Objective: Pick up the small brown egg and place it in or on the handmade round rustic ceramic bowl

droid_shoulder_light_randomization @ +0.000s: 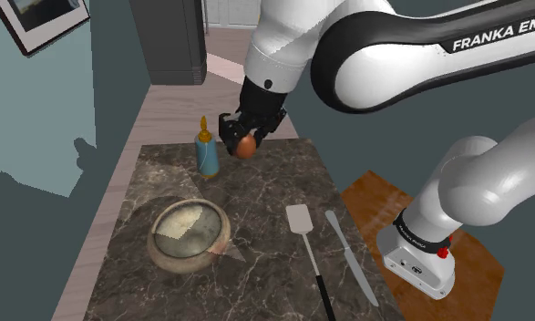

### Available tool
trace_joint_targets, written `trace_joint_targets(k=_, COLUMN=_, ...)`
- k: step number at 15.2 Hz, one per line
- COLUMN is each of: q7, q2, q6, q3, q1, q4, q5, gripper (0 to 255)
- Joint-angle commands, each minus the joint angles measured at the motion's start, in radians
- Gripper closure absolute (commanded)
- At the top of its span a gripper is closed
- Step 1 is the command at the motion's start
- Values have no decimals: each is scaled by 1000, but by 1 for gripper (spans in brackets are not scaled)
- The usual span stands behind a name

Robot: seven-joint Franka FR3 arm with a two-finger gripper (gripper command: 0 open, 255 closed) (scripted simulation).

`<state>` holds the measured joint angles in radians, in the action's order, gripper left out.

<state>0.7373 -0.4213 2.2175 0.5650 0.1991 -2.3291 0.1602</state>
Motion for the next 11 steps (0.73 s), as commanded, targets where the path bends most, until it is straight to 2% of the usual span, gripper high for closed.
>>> trace_joint_targets(k=1, q7=67, q2=45, q6=-2, q3=54, q1=-6, q4=48, q5=-23, gripper=255)
trace_joint_targets(k=7, q7=281, q2=216, q6=-22, q3=221, q1=-38, q4=218, q5=-155, gripper=255)
trace_joint_targets(k=11, q7=461, q2=384, q6=-63, q3=332, q1=-43, q4=360, q5=-321, gripper=255)
